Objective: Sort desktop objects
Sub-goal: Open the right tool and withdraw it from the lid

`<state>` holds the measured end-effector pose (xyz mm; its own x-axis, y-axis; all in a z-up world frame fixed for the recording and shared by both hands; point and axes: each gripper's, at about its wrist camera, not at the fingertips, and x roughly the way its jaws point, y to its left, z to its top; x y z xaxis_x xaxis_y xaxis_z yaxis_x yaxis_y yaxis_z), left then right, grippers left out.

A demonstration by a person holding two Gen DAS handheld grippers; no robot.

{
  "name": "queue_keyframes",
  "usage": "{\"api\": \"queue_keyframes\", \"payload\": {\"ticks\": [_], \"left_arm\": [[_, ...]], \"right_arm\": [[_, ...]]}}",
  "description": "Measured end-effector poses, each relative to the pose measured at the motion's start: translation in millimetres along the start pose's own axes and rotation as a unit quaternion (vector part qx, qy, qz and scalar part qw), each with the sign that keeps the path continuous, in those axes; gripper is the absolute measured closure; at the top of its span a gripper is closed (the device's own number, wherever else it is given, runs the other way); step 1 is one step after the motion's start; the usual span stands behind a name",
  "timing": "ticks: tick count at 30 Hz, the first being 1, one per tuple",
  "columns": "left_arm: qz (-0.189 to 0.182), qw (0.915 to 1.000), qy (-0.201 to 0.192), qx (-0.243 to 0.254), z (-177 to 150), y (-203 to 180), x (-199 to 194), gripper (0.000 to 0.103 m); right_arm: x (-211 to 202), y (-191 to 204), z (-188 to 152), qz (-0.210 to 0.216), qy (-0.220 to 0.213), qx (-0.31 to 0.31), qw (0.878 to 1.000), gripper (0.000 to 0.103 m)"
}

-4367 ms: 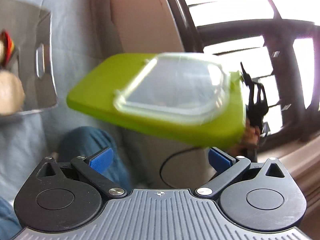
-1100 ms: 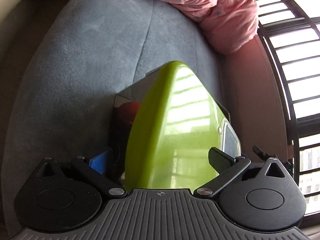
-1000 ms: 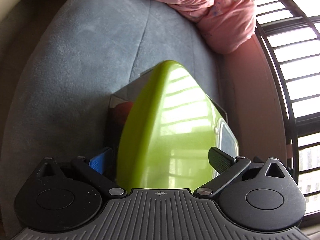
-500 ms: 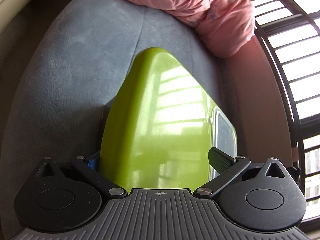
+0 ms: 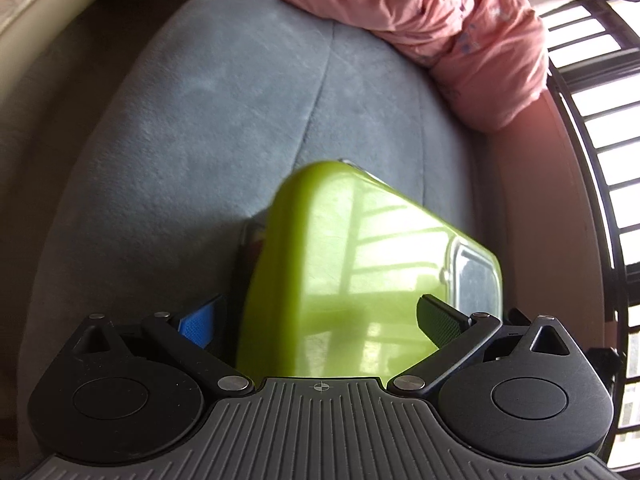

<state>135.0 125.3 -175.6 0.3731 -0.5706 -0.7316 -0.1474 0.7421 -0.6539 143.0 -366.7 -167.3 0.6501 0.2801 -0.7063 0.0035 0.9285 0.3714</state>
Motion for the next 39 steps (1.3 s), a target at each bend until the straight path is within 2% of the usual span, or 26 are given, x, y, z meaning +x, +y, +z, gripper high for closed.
{"api": "queue_keyframes", "payload": {"ticks": [6,9,10,11,12,13,14,16,19,20,21,24,25,27,28,29,31,34,39], "left_arm": [[0.020,0.9991,-0.037,0.003,-15,-5,-26,0.000],[-0.031,0.9987,-0.038,0.013,-31,-22,-40,0.000],[-0.061,0.9973,-0.037,0.019,-38,-28,-46,0.000],[-0.108,0.9932,-0.028,0.032,-46,-36,-51,0.000],[-0.174,0.9835,-0.006,0.048,-53,-42,-54,0.000],[-0.233,0.9703,0.012,0.063,-60,-49,-58,0.000],[-0.266,0.9609,0.016,0.074,-68,-57,-64,0.000],[-0.292,0.9495,0.013,0.115,-81,-74,-81,0.000],[-0.361,0.9144,0.045,0.178,-105,-109,-104,0.000],[-0.366,0.9082,0.047,0.197,-114,-120,-111,0.000],[-0.361,0.9071,0.046,0.212,-123,-131,-119,0.000],[-0.331,0.9133,0.040,0.234,-143,-155,-131,0.000],[-0.313,0.9199,0.037,0.233,-147,-160,-131,0.000],[-0.242,0.9422,0.008,0.231,-153,-169,-131,0.000],[-0.207,0.9504,-0.006,0.232,-156,-174,-131,0.000],[-0.181,0.9540,-0.019,0.238,-158,-178,-129,0.000],[-0.178,0.9538,-0.016,0.241,-161,-184,-123,0.000],[-0.193,0.9510,-0.003,0.242,-167,-192,-114,0.000],[-0.172,0.9513,0.001,0.256,-172,-198,-109,0.000]], "right_arm": [[-29,6,-4,-0.015,-0.045,0.001,0.999,0.039],[-43,12,-6,-0.003,-0.036,-0.002,0.999,0.031],[-46,15,-8,-0.004,-0.031,-0.003,1.000,0.031],[-50,17,-11,-0.008,-0.027,-0.003,1.000,0.031],[-54,18,-14,-0.009,-0.024,0.002,1.000,0.030],[-60,17,-18,-0.004,-0.025,0.015,1.000,0.028],[-65,16,-23,0.004,-0.024,0.031,0.999,0.026],[-71,14,-35,0.018,-0.013,0.052,0.998,0.021],[-71,15,-52,-0.024,0.001,0.049,0.999,0.021],[-71,14,-58,-0.037,0.006,0.057,0.998,0.021],[-72,13,-64,-0.048,0.011,0.067,0.997,0.021],[-76,8,-86,-0.022,0.035,0.129,0.991,0.021],[-75,7,-93,-0.011,0.048,0.148,0.988,0.021],[-70,9,-109,0.016,0.066,0.171,0.983,0.021],[-65,12,-115,0.024,0.071,0.177,0.981,0.022],[-60,15,-121,0.027,0.075,0.181,0.980,0.023],[-47,21,-126,0.042,0.075,0.183,0.979,0.027],[-31,29,-131,0.082,0.068,0.192,0.976,0.026],[-22,37,-134,0.115,0.048,0.218,0.968,0.035]]}}
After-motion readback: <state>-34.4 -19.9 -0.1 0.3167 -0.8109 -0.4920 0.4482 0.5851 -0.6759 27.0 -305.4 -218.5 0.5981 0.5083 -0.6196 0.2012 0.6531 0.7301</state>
